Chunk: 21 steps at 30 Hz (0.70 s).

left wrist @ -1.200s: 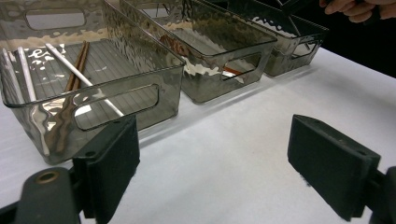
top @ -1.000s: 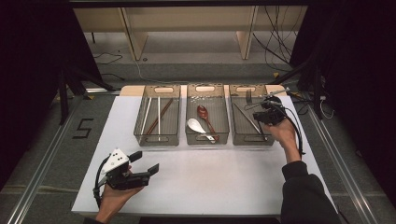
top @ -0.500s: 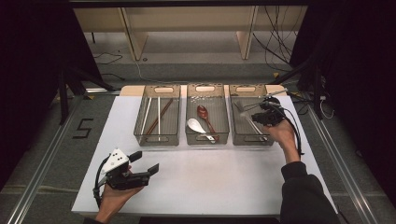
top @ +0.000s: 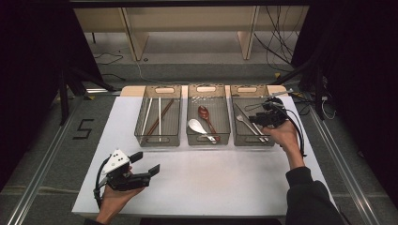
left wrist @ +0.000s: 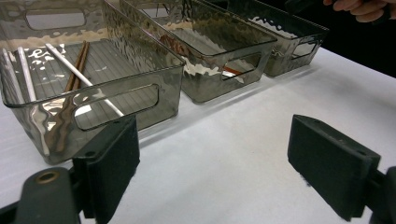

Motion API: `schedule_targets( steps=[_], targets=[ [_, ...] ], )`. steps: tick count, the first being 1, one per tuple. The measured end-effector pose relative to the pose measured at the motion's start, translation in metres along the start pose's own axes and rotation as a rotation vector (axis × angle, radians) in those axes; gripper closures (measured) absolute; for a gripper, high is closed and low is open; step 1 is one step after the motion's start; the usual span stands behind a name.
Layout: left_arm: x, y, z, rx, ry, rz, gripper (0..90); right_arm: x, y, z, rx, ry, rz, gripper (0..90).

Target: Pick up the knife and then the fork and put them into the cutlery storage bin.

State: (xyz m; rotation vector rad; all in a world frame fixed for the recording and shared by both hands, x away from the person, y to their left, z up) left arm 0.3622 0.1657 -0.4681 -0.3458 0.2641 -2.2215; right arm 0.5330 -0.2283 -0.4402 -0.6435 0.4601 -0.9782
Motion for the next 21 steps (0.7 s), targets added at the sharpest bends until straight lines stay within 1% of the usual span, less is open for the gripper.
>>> schedule_targets(
  steps=[4,9,15,21],
  targets=[
    [0.000,0.000,0.000,-0.001,0.001,0.000,16.4,-0.008,-0.008,0.002,0.026,0.024,0.025,48.7],
    [0.000,0.000,0.000,-0.001,0.001,0.000,16.4,-0.020,-0.016,0.000,0.062,0.044,0.055,41.3],
    [0.000,0.000,0.000,-0.003,0.000,-0.002,16.4,-0.034,-0.024,-0.008,0.099,0.047,0.074,36.6],
    [0.000,0.000,0.000,-0.003,0.000,-0.003,16.4,-0.048,-0.033,-0.014,0.153,0.054,0.106,32.8]
  ],
)
Point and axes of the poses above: each handheld gripper's, and its own axes: y roughly forward along the jaws, z roughly out of its top, x roughly to its right, the point moved 7 cm from there along y, roughly forward along the jaws, and after that the axes turned 4 degrees about x, right-handed, at the moved point
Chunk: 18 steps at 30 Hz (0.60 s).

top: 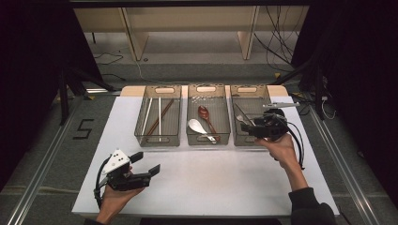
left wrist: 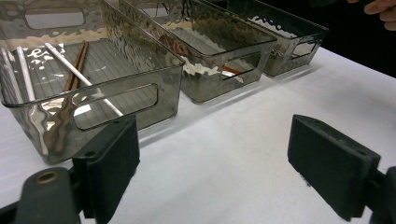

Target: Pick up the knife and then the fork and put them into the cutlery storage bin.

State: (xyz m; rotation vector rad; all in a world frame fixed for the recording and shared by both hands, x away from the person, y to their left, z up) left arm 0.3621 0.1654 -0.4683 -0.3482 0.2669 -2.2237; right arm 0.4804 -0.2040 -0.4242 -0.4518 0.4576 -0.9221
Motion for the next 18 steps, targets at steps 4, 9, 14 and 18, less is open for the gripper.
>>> schedule_targets(
  steps=[4,9,14,18],
  targets=[
    [0.000,0.000,0.000,-0.004,-0.001,0.000,16.4,-0.010,-0.008,-0.005,0.022,-0.001,0.024,30.9],
    [0.000,0.000,0.000,-0.004,0.000,0.001,16.4,-0.019,-0.014,-0.015,0.044,-0.007,0.037,29.8],
    [0.000,0.001,0.000,-0.002,-0.005,0.004,16.4,-0.025,-0.017,-0.022,0.050,-0.019,0.050,28.6],
    [0.000,0.001,0.000,-0.002,-0.005,0.004,16.4,-0.030,-0.018,-0.027,0.050,-0.034,0.060,27.3]
  ],
)
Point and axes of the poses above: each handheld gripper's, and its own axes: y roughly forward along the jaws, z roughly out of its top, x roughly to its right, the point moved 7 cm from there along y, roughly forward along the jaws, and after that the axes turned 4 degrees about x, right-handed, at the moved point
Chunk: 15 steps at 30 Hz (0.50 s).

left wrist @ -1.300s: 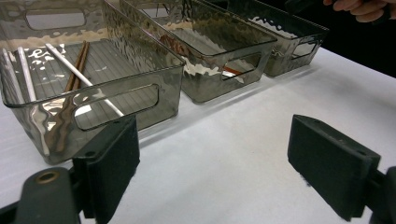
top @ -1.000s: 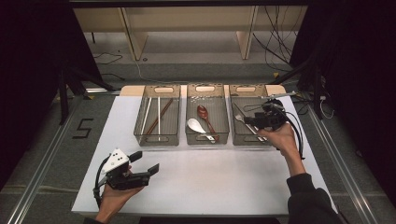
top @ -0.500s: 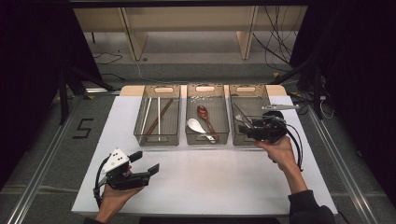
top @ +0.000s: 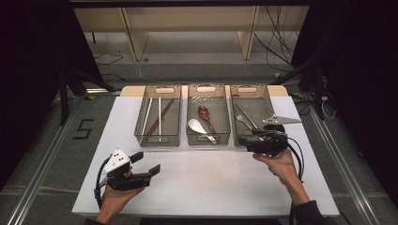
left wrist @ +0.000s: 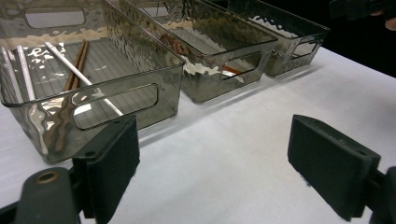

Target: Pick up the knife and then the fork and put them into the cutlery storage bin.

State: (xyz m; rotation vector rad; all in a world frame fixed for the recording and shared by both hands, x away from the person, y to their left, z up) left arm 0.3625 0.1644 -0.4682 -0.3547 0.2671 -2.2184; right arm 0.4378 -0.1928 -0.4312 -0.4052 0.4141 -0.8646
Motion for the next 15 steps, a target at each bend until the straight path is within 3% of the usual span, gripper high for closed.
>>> schedule_targets(
  steps=[15],
  targets=[
    [0.000,0.001,0.001,-0.005,-0.004,-0.005,16.4,-0.014,-0.008,-0.012,0.039,-0.029,0.021,24.4]
  ],
)
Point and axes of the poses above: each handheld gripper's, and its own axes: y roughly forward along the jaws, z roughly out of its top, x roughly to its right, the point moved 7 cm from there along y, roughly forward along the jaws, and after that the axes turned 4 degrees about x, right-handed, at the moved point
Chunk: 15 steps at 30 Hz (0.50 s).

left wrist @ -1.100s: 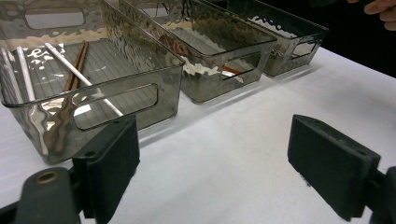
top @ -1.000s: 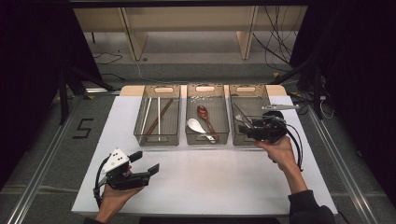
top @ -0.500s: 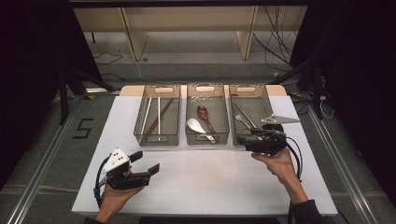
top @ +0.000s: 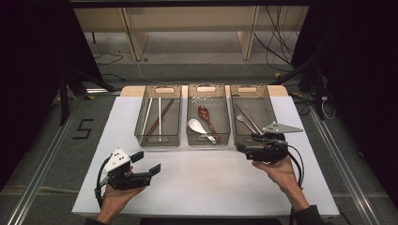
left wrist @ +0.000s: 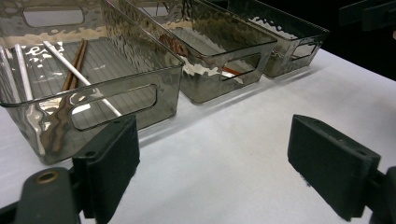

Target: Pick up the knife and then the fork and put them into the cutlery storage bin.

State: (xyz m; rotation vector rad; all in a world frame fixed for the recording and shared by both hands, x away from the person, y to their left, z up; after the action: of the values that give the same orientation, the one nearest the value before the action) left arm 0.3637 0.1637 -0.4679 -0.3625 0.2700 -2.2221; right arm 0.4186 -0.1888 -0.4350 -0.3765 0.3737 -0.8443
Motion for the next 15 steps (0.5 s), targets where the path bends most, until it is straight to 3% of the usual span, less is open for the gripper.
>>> schedule_targets(
  steps=[15],
  targets=[
    [0.001,-0.002,-0.001,0.000,-0.007,0.001,16.4,-0.013,-0.007,-0.018,0.019,-0.020,0.033,23.2]
  ],
)
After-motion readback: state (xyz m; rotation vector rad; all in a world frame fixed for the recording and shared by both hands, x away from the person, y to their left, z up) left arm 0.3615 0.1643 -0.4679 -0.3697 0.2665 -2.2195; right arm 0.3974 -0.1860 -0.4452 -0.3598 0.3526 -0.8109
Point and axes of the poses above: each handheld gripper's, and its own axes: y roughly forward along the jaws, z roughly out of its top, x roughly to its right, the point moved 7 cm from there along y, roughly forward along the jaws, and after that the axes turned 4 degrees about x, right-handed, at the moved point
